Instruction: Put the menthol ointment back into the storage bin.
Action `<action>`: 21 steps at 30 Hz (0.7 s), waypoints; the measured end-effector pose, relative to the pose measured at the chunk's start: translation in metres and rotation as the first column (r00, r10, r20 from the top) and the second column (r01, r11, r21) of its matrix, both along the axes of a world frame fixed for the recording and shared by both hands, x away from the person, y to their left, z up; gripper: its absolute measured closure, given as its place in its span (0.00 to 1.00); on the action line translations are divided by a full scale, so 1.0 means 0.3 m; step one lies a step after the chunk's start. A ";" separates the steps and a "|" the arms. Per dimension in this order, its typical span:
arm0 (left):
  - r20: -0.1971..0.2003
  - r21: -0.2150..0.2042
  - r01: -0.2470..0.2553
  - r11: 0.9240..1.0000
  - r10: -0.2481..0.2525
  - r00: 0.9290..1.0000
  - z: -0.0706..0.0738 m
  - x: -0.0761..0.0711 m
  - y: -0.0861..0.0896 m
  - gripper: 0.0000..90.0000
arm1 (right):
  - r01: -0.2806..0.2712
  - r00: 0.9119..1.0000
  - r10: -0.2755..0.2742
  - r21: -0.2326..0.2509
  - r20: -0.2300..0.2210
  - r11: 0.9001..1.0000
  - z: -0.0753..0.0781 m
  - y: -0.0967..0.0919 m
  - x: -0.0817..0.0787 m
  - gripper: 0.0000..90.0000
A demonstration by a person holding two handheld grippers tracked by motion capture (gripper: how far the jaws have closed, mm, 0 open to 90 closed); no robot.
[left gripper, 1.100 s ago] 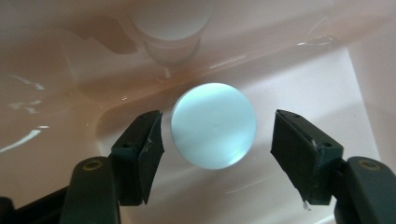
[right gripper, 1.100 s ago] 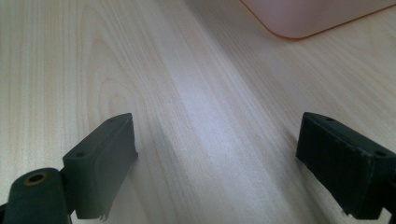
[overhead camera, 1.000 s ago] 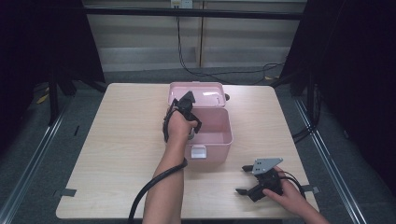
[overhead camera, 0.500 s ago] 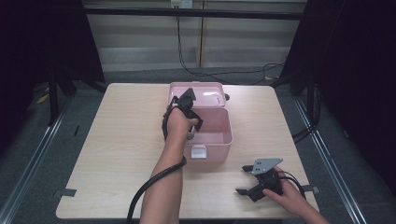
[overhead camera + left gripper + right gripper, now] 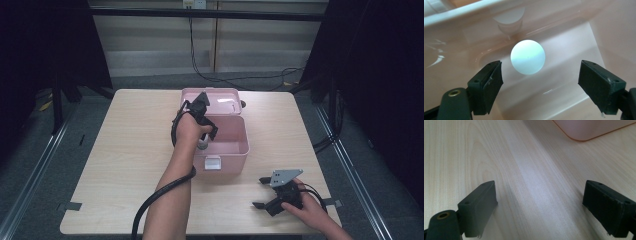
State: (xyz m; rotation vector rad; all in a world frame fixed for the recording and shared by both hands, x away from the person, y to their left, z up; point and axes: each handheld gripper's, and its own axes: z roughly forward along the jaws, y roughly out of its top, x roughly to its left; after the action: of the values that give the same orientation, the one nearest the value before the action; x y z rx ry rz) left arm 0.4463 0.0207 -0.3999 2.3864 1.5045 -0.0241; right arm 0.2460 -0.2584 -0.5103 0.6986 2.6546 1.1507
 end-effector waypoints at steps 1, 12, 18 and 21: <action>0.003 0.001 0.001 1.000 -0.001 1.000 0.002 -0.001 0.001 0.21 | 0.000 1.000 0.000 0.000 0.000 1.000 0.000 0.000 0.000 0.12; 0.003 -0.007 0.029 1.000 -0.029 1.000 0.039 -0.013 0.013 0.20 | 0.000 1.000 0.000 0.000 0.000 1.000 0.000 0.000 0.000 0.12; 0.007 -0.007 0.041 0.999 -0.041 0.999 0.067 -0.020 0.024 0.21 | 0.000 1.000 0.000 0.000 0.000 1.000 0.000 0.000 0.000 0.12; 0.005 -0.012 0.049 0.999 -0.049 0.999 0.086 -0.025 0.027 0.21 | 0.000 1.000 0.000 0.000 0.000 1.000 0.000 0.000 0.000 0.12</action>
State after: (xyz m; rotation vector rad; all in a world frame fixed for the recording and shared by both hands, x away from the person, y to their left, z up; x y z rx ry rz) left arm 0.4387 0.0290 -0.3742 2.4121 1.4397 -0.0382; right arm 0.2460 -0.2584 -0.5103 0.6987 2.6549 1.1503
